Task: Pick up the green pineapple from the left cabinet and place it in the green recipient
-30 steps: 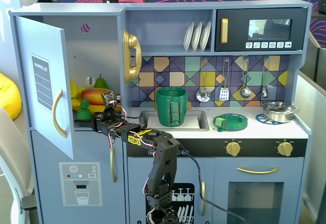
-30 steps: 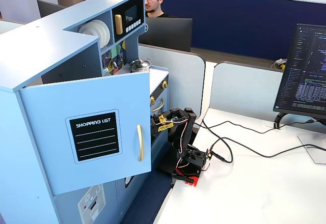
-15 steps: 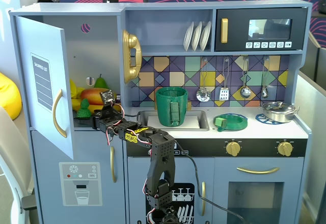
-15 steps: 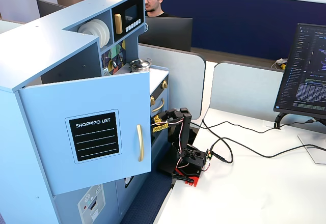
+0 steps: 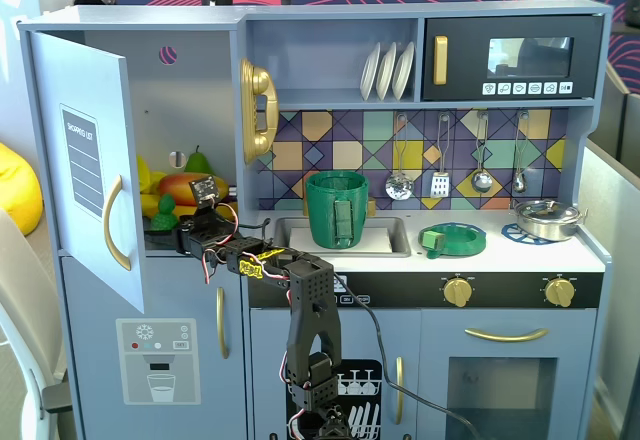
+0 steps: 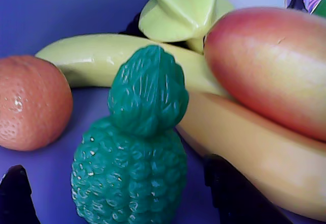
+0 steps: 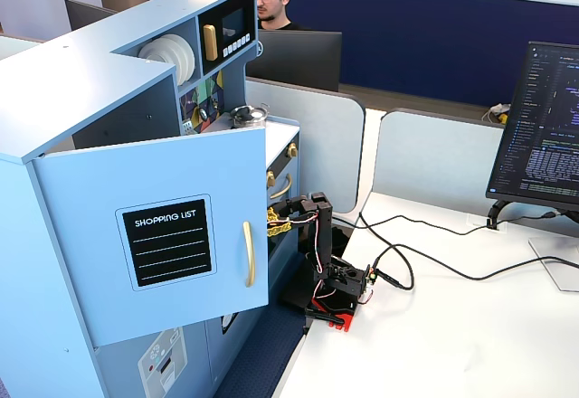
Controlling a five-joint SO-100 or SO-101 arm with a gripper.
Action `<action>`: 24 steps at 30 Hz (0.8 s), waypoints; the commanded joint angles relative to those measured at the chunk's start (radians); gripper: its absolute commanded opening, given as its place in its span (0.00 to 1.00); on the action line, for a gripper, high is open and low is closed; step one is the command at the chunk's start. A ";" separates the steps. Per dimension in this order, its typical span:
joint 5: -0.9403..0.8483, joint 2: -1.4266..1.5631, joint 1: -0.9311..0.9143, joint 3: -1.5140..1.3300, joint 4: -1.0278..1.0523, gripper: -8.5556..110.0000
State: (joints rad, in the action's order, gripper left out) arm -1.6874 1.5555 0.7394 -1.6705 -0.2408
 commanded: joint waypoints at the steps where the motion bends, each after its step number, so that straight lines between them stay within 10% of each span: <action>1: -0.011 -0.012 0.003 0.100 -0.017 0.40; 13: -0.017 -0.118 0.009 0.238 0.014 0.37; 18: -0.055 -0.120 0.011 0.233 0.051 0.09; 24: -0.138 -0.098 0.012 0.198 0.100 0.07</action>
State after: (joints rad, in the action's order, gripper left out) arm -1.7794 1.4251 0.7394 -1.5079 -0.1611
